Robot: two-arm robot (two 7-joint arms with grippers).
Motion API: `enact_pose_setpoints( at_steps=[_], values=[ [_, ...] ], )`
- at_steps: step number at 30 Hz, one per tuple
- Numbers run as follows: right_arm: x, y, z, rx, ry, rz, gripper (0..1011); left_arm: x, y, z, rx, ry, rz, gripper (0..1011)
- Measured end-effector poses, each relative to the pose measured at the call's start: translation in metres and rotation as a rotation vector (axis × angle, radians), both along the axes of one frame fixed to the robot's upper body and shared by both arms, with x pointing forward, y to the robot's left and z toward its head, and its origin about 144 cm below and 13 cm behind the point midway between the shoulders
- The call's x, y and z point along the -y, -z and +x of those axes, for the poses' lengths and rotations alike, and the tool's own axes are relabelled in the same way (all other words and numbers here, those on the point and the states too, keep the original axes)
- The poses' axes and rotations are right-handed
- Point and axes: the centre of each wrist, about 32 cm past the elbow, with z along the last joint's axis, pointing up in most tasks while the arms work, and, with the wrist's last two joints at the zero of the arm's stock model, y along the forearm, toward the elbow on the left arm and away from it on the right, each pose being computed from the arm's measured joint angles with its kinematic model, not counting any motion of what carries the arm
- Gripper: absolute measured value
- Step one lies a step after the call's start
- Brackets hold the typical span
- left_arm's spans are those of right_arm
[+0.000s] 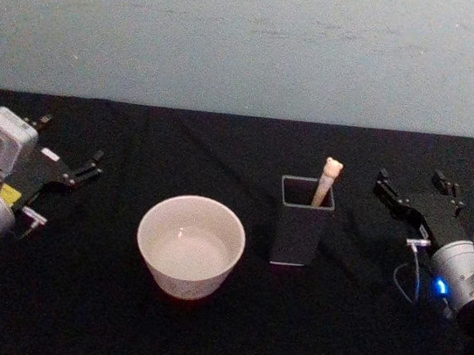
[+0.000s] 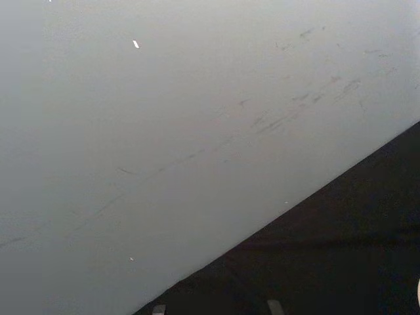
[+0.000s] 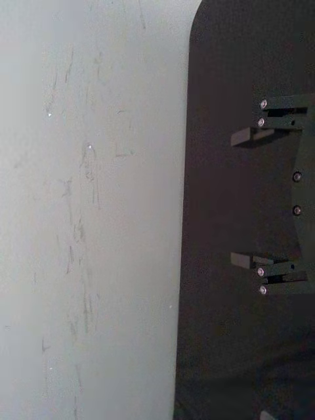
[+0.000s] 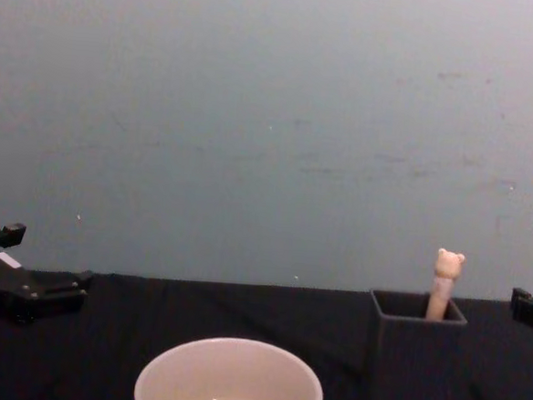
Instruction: Pick up the stirring spoon with one hand, stir inside the cup, then place it back in its original position.
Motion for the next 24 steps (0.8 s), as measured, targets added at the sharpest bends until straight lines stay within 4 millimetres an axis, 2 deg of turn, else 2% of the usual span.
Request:
enact_pose_setpoints(
  at_steps=[24],
  values=[
    [-0.0002, -0.0008, 0.0, 0.004, -0.003, 0.001, 1002, 0.0, 0.0, 0.0, 0.0, 0.0, 0.0, 1001]
  ],
)
